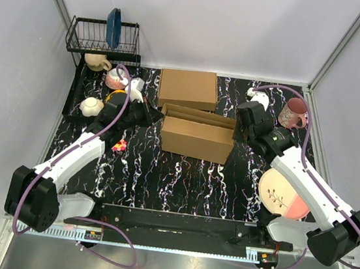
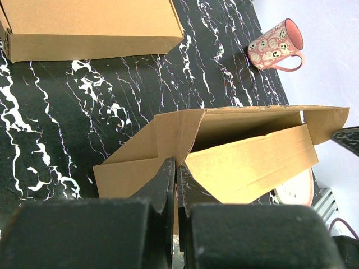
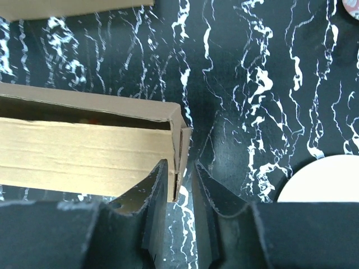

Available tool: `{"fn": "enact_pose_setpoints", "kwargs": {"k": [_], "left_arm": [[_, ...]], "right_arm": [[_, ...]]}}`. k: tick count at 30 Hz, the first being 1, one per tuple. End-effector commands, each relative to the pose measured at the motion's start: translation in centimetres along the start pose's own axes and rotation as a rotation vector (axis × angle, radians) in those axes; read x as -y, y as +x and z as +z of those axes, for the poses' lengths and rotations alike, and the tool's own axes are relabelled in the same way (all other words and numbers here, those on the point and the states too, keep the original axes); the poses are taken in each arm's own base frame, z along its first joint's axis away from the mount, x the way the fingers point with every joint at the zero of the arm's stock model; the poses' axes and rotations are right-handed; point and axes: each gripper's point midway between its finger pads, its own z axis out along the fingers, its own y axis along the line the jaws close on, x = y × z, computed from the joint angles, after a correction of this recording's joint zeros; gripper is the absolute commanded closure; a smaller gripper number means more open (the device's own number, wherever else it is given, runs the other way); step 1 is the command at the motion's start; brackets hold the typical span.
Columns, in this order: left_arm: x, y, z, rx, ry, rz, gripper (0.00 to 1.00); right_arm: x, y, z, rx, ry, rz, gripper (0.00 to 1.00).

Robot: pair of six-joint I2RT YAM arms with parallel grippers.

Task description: Fold the paper box

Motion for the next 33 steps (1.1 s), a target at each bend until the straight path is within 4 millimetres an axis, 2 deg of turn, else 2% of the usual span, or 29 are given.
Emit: {"fn": "enact_pose_setpoints", "kwargs": {"k": [1,5,6,9,12,23,33], "left_arm": [[0.2,-0.1,-0.3,0.003,-0.009,0.004,1.0],[0.2,-0.2,-0.2,0.003,-0.012,0.005,1.0],[0.2,-0.2,-0.2,0.003,-0.012,0.004,1.0],[0.2,-0.1,-0.1,0.0,-0.013,0.007,1.0],[0.3,-0.2,-0.1,0.001,-0.012,0.006,1.0],[0.5,-0.2,0.1,-0.005,-0.005,0.01,1.0],[0.4,0.1,0.2,-0.017,-0.008,0.01,1.0]], "right_arm": [[-1.4,-4.0,-3.3,0.111,-0.101,0.08,0.71],[-3.9,-4.8,-4.2,0.125,-0.239,0.095,0.77],[-5.1,-4.6,-4.7,0.11,-0.315,0.091,0.83],[-7.8,-4.3,-5.1,0.093,-0.466,0.095,0.89],[-9.6,-3.5,-4.5,0.056,-0.545,0.092,0.94],[-12.7,-0.5,-1.7,-0.022,-0.617,0.062,0.98],[-12.4,1.8,1.0,-0.055,-0.542,0.008,1.0]]}}
